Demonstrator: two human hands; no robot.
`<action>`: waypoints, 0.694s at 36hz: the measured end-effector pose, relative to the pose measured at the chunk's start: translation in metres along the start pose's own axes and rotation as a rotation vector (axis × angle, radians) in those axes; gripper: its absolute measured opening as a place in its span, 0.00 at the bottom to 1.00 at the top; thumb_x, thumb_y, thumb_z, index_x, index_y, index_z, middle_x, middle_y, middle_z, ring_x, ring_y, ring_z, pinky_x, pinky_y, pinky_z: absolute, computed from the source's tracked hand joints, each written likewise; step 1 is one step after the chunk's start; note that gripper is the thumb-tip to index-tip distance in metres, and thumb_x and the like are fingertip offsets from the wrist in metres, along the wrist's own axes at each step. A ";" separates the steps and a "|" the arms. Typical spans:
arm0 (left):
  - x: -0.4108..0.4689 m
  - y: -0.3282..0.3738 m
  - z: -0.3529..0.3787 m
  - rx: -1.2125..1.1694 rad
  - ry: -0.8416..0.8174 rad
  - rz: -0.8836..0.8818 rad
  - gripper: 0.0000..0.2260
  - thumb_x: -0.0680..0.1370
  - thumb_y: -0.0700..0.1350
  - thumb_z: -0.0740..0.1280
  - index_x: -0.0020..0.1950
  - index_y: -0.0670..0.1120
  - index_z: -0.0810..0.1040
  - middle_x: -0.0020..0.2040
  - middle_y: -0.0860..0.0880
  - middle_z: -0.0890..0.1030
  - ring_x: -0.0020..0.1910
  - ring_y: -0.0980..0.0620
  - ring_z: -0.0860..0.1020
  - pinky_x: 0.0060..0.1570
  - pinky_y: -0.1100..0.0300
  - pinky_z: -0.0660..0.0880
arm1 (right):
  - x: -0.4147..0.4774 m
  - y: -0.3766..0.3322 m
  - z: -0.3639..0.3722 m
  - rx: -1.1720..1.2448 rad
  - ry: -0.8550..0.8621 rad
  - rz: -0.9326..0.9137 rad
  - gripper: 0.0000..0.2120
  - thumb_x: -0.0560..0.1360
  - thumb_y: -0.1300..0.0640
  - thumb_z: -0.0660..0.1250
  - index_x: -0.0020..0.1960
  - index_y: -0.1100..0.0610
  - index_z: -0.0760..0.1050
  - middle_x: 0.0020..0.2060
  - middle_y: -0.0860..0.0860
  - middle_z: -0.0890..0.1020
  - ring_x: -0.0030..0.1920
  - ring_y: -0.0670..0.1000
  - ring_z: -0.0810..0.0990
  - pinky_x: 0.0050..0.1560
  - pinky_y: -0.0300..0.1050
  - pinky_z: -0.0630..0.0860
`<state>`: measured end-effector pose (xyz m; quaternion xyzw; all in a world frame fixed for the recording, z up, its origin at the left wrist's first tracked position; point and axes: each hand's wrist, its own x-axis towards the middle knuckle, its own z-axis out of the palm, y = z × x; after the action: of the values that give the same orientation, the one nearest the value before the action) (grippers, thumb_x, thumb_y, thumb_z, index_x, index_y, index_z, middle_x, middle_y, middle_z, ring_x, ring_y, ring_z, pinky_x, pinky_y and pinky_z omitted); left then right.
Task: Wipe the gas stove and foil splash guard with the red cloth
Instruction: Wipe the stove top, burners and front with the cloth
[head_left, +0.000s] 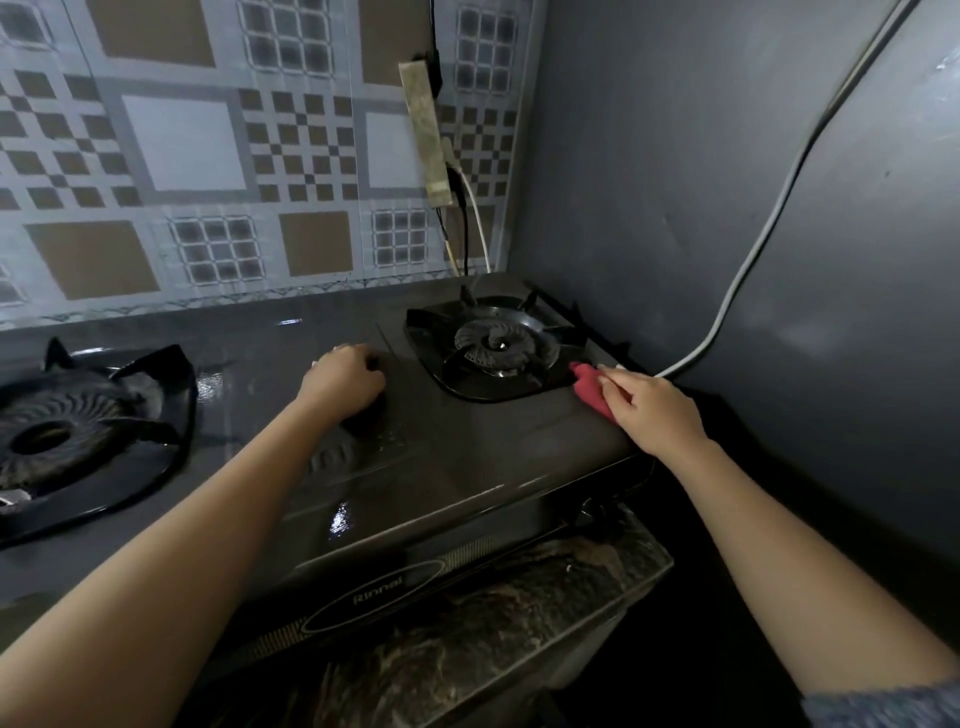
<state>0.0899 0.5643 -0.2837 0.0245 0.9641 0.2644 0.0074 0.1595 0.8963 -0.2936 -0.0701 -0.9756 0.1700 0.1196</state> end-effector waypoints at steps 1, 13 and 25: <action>-0.001 0.000 0.001 0.005 0.010 0.005 0.18 0.77 0.43 0.61 0.68 0.44 0.70 0.65 0.39 0.72 0.63 0.40 0.72 0.64 0.45 0.69 | 0.002 -0.001 0.001 0.001 0.007 0.036 0.18 0.78 0.43 0.53 0.65 0.42 0.70 0.67 0.45 0.73 0.66 0.52 0.72 0.59 0.48 0.71; -0.002 -0.005 0.006 0.024 0.020 0.038 0.19 0.78 0.44 0.59 0.70 0.45 0.68 0.72 0.42 0.67 0.69 0.41 0.66 0.69 0.43 0.62 | 0.012 0.004 0.001 0.110 0.007 -0.037 0.20 0.79 0.48 0.55 0.70 0.51 0.66 0.71 0.48 0.66 0.74 0.48 0.60 0.72 0.50 0.59; -0.005 -0.012 0.005 0.054 0.003 0.071 0.20 0.80 0.47 0.59 0.72 0.46 0.65 0.74 0.44 0.63 0.72 0.42 0.62 0.71 0.44 0.59 | 0.031 0.016 0.001 0.136 -0.167 -0.296 0.18 0.78 0.49 0.59 0.68 0.43 0.68 0.69 0.41 0.69 0.71 0.40 0.61 0.72 0.44 0.59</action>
<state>0.0947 0.5566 -0.2943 0.0587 0.9694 0.2385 -0.0039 0.1309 0.9165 -0.2941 0.0967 -0.9681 0.2213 0.0666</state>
